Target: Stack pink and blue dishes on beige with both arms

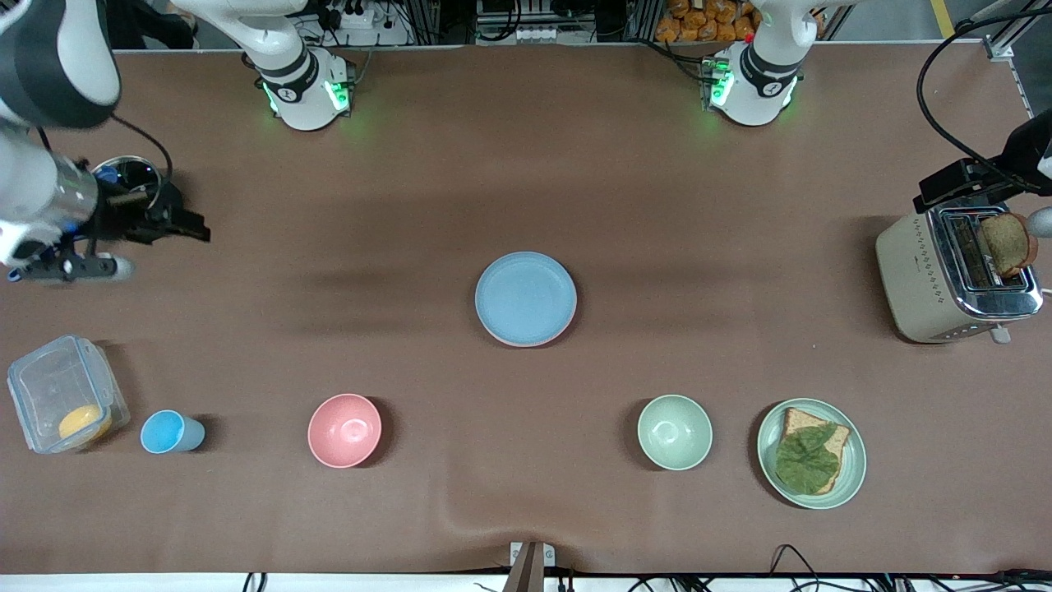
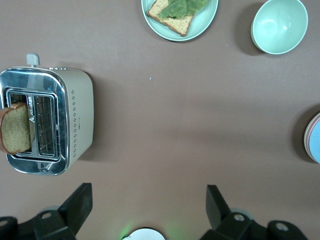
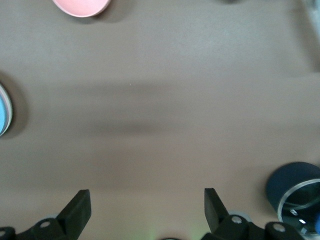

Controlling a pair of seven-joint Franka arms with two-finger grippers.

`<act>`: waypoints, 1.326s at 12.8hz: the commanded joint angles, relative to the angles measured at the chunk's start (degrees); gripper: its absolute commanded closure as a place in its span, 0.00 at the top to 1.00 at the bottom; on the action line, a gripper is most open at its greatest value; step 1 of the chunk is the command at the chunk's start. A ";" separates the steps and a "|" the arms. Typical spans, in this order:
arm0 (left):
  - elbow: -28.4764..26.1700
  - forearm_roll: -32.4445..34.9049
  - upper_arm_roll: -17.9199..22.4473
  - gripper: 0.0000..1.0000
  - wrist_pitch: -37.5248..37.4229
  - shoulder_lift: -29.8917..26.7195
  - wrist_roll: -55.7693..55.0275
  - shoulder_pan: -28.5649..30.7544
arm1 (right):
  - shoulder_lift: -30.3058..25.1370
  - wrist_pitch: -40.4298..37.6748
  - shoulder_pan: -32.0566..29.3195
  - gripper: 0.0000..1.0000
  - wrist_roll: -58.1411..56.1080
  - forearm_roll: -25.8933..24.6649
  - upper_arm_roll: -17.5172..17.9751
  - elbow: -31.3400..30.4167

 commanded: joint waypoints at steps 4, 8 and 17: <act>0.04 -0.32 -0.10 1.00 -1.85 -2.41 1.52 0.20 | -1.11 -6.62 -0.47 1.00 -3.50 -1.78 0.37 8.05; 0.12 0.56 -2.73 1.00 -1.85 -2.68 1.52 -0.07 | -0.58 -6.00 -0.38 1.00 -5.00 -1.69 0.29 7.97; 1.27 1.79 -3.53 1.00 -1.85 -1.89 2.49 0.37 | -0.67 -6.61 0.41 1.00 -4.30 -1.69 0.46 7.70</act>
